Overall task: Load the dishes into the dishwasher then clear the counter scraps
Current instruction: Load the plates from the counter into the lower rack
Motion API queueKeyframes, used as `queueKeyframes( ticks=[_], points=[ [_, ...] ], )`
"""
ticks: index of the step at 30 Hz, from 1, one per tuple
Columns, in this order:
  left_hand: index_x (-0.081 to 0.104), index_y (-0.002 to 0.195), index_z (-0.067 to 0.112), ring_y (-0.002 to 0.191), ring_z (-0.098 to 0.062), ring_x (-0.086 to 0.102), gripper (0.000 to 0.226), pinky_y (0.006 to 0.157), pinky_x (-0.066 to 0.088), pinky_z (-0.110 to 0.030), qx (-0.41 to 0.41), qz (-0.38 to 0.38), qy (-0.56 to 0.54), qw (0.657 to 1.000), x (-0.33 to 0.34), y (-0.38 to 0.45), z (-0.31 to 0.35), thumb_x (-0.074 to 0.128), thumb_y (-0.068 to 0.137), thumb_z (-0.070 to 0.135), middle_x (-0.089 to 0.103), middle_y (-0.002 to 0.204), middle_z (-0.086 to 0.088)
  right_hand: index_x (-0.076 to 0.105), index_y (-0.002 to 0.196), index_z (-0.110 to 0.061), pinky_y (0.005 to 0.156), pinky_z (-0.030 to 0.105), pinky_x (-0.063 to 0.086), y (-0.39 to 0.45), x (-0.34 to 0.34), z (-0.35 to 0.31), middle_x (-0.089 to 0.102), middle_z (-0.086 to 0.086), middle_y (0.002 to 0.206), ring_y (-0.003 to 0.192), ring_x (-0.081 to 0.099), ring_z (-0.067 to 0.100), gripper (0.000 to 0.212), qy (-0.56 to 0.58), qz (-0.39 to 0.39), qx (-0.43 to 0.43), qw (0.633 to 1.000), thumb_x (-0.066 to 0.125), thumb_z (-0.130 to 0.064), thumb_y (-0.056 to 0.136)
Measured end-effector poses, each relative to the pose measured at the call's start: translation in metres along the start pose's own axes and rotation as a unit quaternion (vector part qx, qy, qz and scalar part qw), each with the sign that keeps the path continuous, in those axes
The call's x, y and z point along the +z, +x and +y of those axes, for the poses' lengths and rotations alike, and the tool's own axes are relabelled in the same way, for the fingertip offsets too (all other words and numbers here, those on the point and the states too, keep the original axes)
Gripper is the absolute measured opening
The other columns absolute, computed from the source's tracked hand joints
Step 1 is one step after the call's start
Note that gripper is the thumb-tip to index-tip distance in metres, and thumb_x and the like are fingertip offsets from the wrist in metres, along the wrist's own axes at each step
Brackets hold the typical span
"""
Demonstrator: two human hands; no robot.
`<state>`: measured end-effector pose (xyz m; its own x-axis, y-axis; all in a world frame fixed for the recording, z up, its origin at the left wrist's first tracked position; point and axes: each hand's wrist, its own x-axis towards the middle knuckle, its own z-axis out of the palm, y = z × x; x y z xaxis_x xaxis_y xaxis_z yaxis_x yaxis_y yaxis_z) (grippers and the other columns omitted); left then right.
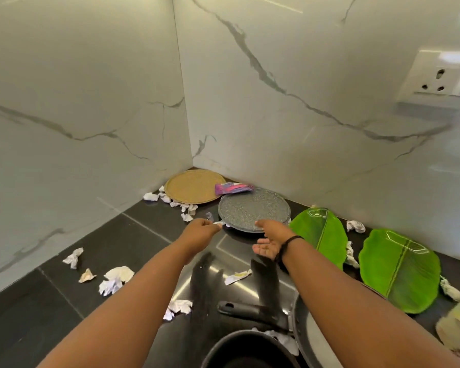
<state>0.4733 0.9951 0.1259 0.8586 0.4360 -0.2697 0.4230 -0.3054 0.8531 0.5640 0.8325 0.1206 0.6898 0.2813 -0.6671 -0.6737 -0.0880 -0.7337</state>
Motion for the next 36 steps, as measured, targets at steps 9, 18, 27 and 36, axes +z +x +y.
queueKeyframes(
  ticks=[9, 18, 27, 36],
  points=[
    [0.059, 0.087, 0.017, 0.072, -0.016, 0.049, 0.013, 0.06, 0.04, -0.025, -0.057, -0.039, -0.119, 0.991, -0.006, 0.058, -0.028, 0.056, 0.094, 0.028, 0.054, 0.088, -0.008, 0.03, 0.146, -0.004, 0.1, 0.042, 0.042, 0.066, 0.023, -0.003, 0.037, 0.019, 0.147, 0.13, 0.044, 0.032, 0.044, 0.154, 0.081, -0.011, 0.985, 0.036, -0.014, 0.103],
    [0.055, 0.085, 0.019, 0.085, -0.02, 0.054, 0.011, 0.075, 0.046, -0.029, -0.067, -0.034, -0.191, 0.979, 0.003, 0.068, -0.017, 0.058, 0.093, 0.026, 0.054, 0.093, -0.007, 0.043, 0.131, 0.002, 0.068, 0.035, 0.052, 0.053, 0.0, -0.021, 0.057, 0.018, 0.096, 0.069, 0.059, 0.024, 0.032, 0.146, 0.122, -0.1, 0.977, 0.039, -0.002, 0.099],
    [0.055, 0.086, 0.012, 0.074, -0.015, 0.057, 0.01, 0.071, 0.05, -0.024, -0.064, -0.021, -0.282, 0.957, 0.019, 0.043, 0.017, 0.055, 0.096, 0.016, 0.056, 0.082, -0.005, 0.049, 0.073, -0.009, 0.049, 0.028, 0.054, -0.056, -0.068, -0.071, 0.046, 0.016, 0.078, 0.058, 0.057, 0.026, 0.019, -0.098, 0.193, -0.336, 0.917, 0.064, -0.01, 0.083],
    [0.059, 0.108, 0.015, 0.082, -0.023, 0.057, 0.021, 0.069, 0.049, -0.03, -0.001, -0.106, -0.316, 0.943, 0.055, -0.014, 0.075, 0.052, 0.095, 0.03, 0.061, 0.097, -0.01, 0.061, 0.076, -0.005, 0.045, 0.023, 0.053, -0.172, -0.13, -0.02, 0.063, 0.007, 0.061, 0.045, 0.06, 0.014, 0.015, 0.009, 0.161, -0.348, 0.924, 0.057, -0.007, 0.091]
  ],
)
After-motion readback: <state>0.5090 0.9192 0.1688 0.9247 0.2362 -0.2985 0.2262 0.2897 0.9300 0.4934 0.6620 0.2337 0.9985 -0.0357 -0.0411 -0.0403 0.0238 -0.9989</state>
